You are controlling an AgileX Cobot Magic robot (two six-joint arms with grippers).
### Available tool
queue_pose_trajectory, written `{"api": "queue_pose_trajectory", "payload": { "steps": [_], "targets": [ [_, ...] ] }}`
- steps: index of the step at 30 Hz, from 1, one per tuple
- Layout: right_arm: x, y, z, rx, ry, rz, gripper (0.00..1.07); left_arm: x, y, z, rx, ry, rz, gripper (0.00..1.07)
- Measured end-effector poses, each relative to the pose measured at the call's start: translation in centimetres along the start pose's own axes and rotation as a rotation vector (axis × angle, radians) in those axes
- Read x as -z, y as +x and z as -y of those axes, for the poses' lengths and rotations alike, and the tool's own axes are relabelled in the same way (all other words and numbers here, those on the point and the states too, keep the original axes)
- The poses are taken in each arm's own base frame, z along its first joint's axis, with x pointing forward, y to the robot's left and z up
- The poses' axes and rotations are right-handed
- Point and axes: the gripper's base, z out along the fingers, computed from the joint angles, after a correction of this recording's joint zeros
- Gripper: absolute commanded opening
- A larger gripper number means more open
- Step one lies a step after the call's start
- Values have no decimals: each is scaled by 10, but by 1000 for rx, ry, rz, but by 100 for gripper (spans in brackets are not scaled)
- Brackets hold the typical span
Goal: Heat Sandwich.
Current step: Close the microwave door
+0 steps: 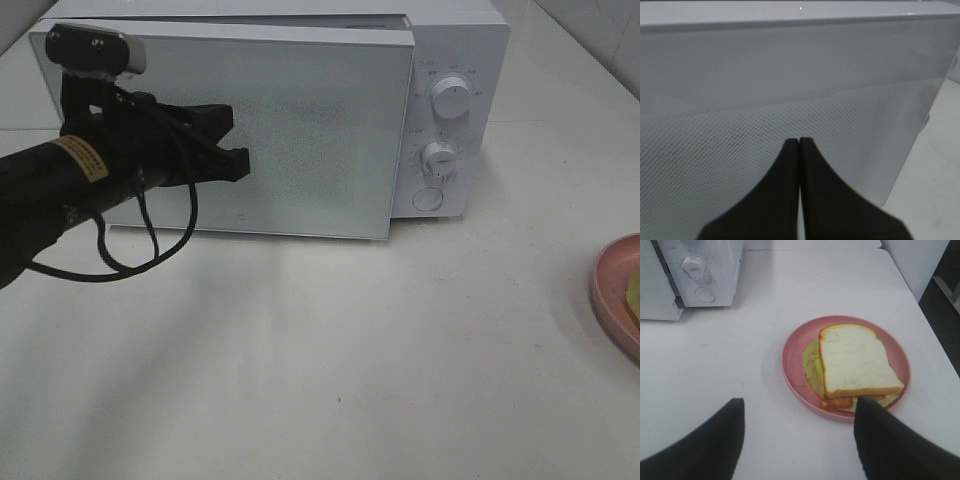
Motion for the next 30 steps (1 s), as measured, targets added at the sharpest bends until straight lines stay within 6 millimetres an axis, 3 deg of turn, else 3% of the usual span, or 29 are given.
{"api": "queue_pose_trajectory", "payload": {
  "steps": [15,30],
  "targets": [
    [0,0,0,0,0,0,60,-47,-12,26,-10,59,-1,0],
    [0,0,0,0,0,0,60,-78,-12,43,-19,92,-22,0]
  ]
}}
